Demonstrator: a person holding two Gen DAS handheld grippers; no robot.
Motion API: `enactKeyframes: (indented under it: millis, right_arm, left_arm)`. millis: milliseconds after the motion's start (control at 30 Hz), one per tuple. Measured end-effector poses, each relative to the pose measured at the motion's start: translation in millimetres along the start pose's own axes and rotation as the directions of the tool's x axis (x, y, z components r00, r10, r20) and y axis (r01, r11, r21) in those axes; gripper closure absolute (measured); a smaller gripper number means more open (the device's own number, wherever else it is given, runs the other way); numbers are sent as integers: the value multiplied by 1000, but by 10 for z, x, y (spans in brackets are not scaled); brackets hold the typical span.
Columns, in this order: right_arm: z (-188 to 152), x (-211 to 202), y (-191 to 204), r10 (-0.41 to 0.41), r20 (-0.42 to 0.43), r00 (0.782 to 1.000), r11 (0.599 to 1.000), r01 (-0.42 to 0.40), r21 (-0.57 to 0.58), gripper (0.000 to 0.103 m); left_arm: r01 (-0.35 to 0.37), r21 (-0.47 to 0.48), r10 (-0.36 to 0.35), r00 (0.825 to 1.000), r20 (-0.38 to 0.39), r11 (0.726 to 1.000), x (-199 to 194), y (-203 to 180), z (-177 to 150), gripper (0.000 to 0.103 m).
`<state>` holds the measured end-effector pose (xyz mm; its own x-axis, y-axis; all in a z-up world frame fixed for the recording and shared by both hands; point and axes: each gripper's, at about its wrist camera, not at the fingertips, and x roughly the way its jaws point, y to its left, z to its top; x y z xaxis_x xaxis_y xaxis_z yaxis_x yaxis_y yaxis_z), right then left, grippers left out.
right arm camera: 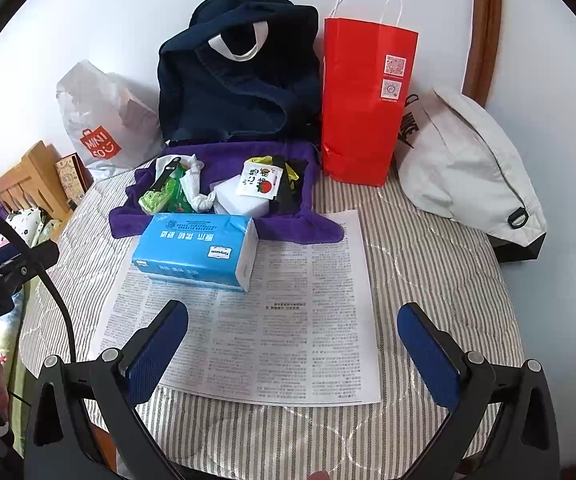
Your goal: Organize soft objects
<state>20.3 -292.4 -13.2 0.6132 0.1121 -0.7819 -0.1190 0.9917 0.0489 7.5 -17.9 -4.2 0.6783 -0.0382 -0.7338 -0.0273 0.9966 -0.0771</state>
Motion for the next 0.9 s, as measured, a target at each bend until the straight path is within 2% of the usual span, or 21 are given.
enactKeyframes:
  millis: [900]
  right_arm:
    - [26, -38, -6, -4, 4, 1000, 1000, 4, -3, 0]
  left_arm:
    - [-8, 5, 8, 1000, -22, 1000, 33, -5, -20, 2]
